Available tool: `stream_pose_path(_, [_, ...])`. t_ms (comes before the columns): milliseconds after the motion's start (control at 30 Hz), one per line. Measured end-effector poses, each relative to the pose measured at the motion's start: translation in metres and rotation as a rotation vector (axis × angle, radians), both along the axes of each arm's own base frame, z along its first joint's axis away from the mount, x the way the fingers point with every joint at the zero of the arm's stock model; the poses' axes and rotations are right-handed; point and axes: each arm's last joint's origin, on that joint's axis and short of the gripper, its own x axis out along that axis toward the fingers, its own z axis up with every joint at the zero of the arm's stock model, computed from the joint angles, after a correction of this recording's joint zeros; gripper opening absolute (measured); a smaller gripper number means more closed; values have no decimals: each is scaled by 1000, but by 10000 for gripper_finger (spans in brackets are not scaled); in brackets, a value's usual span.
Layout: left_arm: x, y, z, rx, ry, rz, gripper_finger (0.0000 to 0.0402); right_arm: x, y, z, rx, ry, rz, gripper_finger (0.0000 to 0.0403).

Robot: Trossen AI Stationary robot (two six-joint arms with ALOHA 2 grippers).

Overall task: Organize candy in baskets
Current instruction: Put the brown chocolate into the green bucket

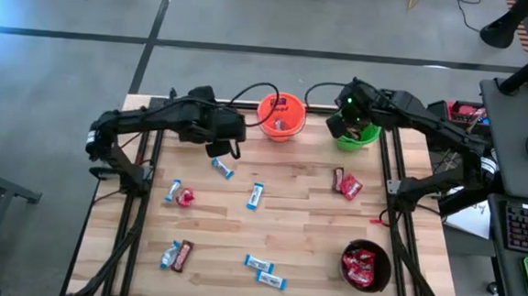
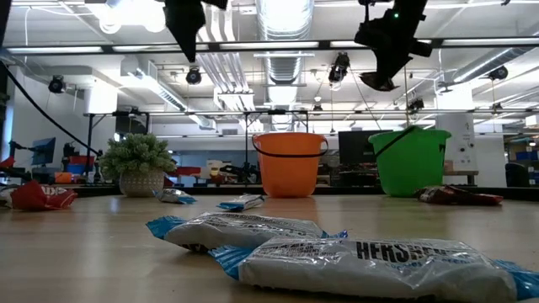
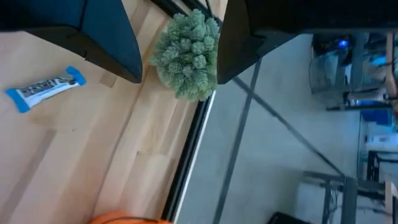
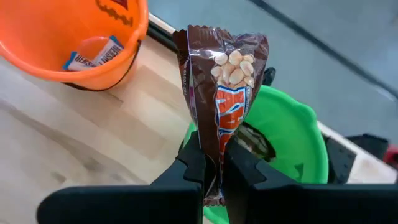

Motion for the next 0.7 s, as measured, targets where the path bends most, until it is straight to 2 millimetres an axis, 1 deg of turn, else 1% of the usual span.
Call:
stream_pose_path(133, [7, 9, -8, -5, 16, 42, 190, -9, -7, 1, 63, -3, -20, 17])
stream_pose_path(300, [3, 21, -8, 0, 21, 80, 190, -17, -14, 0, 79, 22, -52, 17])
stream_pose_path(467, [-17, 42, 5, 6, -20, 161, 190, -22, -19, -3, 91, 35, -83, 17])
stream_pose_path(700, [-41, 58, 19, -12, -20, 168, 190, -25, -29, -8, 126, 37, -128, 17])
